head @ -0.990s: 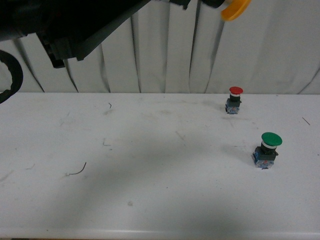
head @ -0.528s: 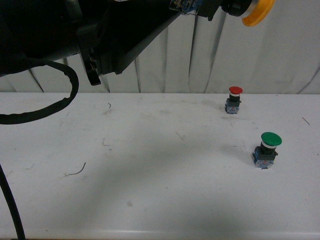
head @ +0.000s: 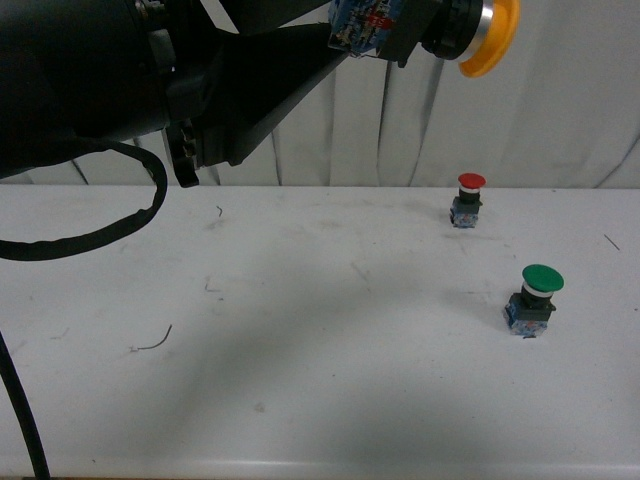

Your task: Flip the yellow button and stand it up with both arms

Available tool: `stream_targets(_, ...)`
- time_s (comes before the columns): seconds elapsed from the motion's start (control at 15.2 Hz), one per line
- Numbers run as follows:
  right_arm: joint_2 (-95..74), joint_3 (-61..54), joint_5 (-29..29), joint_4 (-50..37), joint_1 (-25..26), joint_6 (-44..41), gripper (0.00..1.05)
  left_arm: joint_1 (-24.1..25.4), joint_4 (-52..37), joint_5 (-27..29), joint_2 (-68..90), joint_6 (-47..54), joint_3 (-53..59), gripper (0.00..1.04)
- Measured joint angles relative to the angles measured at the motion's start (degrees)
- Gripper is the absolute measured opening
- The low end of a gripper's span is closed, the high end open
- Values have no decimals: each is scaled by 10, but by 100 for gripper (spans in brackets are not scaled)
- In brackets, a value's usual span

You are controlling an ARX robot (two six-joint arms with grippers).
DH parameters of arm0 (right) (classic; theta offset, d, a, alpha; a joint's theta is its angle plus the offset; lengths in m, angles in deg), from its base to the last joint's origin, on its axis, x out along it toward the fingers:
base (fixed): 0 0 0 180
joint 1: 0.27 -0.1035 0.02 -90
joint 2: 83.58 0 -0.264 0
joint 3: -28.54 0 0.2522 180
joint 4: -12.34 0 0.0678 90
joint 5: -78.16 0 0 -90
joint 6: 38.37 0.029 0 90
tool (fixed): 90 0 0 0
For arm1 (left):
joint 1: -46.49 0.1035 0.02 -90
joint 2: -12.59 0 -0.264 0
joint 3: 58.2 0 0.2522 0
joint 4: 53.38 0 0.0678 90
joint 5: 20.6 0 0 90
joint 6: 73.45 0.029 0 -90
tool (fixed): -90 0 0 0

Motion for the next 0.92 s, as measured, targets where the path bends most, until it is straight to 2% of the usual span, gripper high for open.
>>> stream_targets(0.2,-269,122,56,-213,-27,85,98,11,-9,1,10,-1,-3,32)
stream_targets(0.4,-446,237,116,-301,-71,222,98,29,-13,0,19,-9,-3,32)
stream_targets(0.59,-507,287,170,-318,-121,370,98,35,-15,0,20,-12,-3,32)
stream_targets(0.86,-554,222,213,-316,-200,582,98,35,-15,-8,21,-13,-9,32)
stream_targets(0.92,-561,207,220,-314,-214,612,98,35,-12,-8,21,-13,-12,32)
